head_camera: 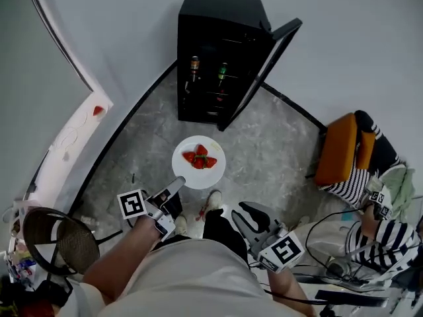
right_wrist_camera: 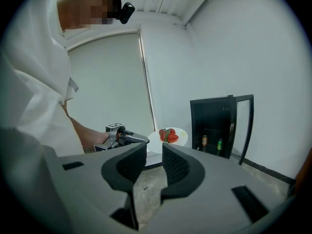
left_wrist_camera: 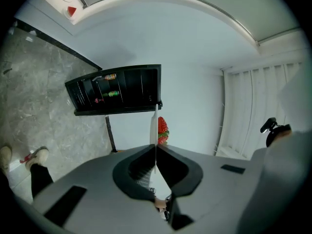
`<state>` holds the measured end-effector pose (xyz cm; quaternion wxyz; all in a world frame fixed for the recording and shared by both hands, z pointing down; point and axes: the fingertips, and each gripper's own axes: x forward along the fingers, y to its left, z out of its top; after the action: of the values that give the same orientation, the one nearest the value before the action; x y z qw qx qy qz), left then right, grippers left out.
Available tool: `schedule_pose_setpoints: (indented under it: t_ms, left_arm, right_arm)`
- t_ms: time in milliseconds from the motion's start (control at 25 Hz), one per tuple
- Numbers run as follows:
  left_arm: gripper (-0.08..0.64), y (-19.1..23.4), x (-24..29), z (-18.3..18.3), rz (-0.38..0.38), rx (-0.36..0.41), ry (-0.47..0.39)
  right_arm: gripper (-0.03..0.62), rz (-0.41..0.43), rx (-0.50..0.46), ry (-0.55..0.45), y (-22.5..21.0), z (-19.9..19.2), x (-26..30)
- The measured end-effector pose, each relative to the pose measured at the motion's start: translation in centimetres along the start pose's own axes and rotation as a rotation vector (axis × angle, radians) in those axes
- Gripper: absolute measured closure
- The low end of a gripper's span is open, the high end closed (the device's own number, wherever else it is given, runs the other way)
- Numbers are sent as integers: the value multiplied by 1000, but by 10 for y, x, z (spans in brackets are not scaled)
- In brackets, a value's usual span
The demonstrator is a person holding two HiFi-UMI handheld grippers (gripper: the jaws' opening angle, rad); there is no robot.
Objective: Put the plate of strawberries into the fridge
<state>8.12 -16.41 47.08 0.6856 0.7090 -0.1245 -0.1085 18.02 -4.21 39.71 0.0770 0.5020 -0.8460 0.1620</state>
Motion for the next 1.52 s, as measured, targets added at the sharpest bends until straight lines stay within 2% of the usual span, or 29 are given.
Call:
schedule_pose_setpoints:
  t_ms: [440,560,640,720,800,880,960,1000,1080,1120,1160,1240,1520]
  left_arm:
    - [542,15,131,78,13,15,-154]
    - [541,28,173,103,26,2,-194]
    - [541,35,188,111,30,2,-199]
    - [541,45,170,106,37,7,-201]
    - [541,56,109,84,40,7,-215]
    - [541,69,9,41,23,-3,-303]
    - [541,85,-104,-9,-14,-25,-483]
    - [541,94,-159,-28,-18,-22,-541]
    - [542,115,-250,-46,23,16,-572]
    - [541,124,-279,-47,44,27,-572]
    - [543,132,-294,-42,53,25,-572]
    - [541,144,-296,-23,64,18,-568]
    - [541,199,-233,88,102,-28,-562]
  right_arm:
    - [491,96,-64,21,-155,39,19]
    - [491,113,-64,41,-201,39,25]
    - [491,110,-47,45,-211,35,25]
    - [491,106,-30,45,-187,22,19]
    - [491,103,-21,48,-119,-4,4]
    - [491,155,-60,75,-26,-35,-20]
    - [491,272,-156,125,60,-58,-46]
    - [491,300,-183,137,104,-69,-55]
    - [491,285,-180,131,185,-88,-66]
    - [491,265,-171,126,211,-94,-67]
    - [491,247,-166,124,226,-96,-65]
    - [491,212,-165,126,230,-91,-55]
    - [491,126,-137,186,172,-69,16]
